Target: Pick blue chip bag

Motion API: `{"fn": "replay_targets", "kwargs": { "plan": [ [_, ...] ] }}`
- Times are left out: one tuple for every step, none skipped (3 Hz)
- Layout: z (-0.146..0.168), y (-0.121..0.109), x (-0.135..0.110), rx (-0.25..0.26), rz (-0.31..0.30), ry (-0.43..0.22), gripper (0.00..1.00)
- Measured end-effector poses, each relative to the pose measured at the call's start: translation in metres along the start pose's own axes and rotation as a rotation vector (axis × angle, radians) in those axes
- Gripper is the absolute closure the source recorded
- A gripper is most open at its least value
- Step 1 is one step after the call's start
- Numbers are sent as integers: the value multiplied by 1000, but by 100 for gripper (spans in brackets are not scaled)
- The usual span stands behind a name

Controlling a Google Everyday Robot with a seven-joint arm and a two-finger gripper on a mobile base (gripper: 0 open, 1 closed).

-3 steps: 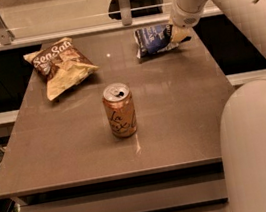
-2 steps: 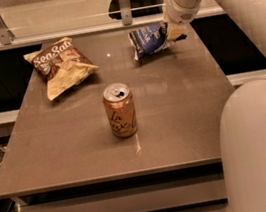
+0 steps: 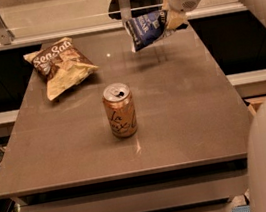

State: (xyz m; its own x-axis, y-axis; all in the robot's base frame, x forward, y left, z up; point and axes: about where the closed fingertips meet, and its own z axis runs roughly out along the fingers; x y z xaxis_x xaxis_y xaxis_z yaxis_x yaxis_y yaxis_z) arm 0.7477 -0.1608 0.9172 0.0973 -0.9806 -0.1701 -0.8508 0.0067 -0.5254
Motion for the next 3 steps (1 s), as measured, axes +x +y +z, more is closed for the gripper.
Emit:
{"fn": "replay_targets", "kwargs": {
  "plan": [
    [-28,5,-9,45,-2,2,100],
    [-50,10,-15,81,3,19,100],
    [-63,11,-19,101,4,43,100]
  ]
}}
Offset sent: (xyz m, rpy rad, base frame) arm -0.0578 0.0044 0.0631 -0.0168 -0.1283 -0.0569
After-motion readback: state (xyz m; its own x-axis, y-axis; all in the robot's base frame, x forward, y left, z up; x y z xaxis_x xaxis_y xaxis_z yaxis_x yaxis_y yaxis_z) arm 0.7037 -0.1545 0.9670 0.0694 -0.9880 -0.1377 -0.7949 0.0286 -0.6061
